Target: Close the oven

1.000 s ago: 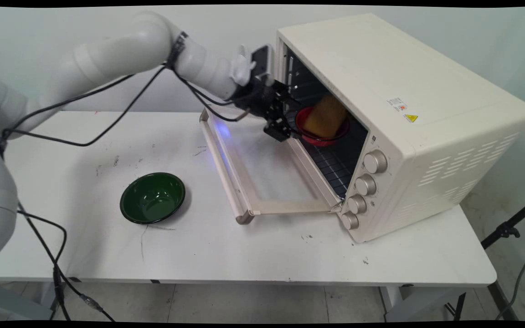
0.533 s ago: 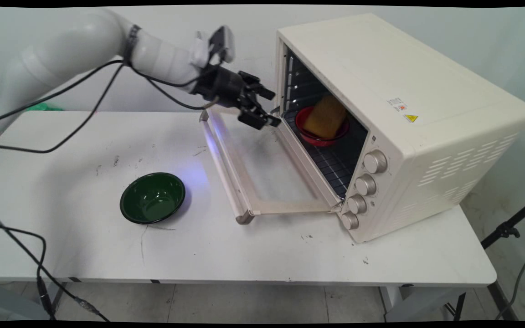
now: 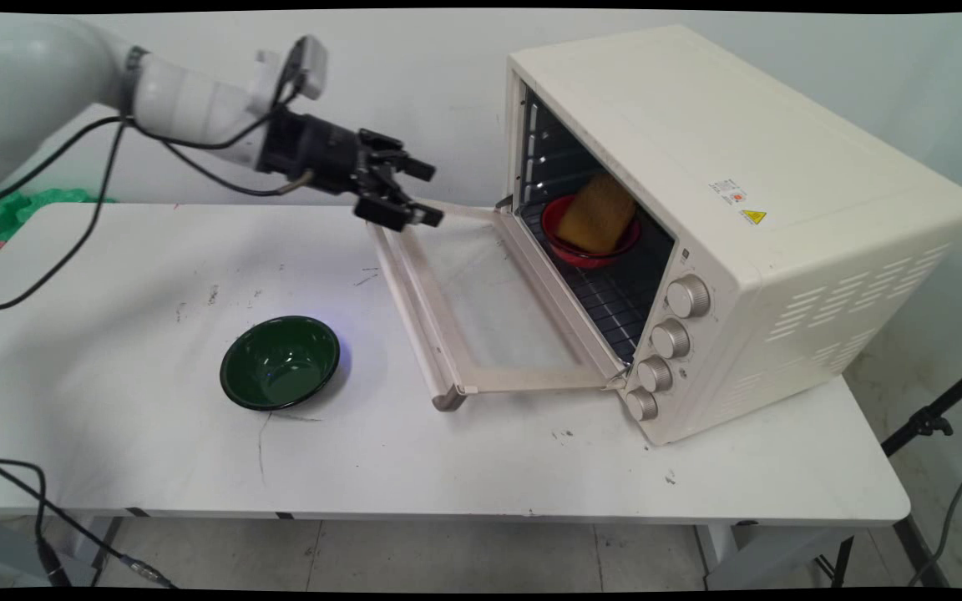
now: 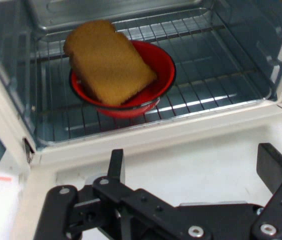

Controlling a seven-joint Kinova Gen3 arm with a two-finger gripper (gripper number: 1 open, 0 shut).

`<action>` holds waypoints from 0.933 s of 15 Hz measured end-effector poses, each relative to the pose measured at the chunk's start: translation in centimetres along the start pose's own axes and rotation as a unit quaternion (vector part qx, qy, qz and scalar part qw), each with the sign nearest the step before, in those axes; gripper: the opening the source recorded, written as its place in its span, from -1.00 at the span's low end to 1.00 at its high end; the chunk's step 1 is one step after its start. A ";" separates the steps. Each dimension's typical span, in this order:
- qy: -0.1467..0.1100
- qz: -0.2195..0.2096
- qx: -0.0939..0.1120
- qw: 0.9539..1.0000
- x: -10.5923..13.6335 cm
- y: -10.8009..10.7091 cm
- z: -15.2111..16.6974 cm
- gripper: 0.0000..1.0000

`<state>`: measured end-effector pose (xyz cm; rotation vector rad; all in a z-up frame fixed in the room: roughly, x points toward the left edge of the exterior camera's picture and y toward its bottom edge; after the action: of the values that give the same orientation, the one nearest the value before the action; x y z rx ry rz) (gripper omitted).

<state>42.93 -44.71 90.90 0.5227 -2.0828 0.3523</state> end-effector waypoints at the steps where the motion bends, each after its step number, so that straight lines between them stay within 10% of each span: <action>1: 0.001 -0.005 -0.001 1.000 -0.6 0.1 -1.1 1.00; 14: -0.014 -0.030 -0.008 0.999 -6.8 0.1 -9.6 1.00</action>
<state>53.07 -38.81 90.16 0.5829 -2.0901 0.2953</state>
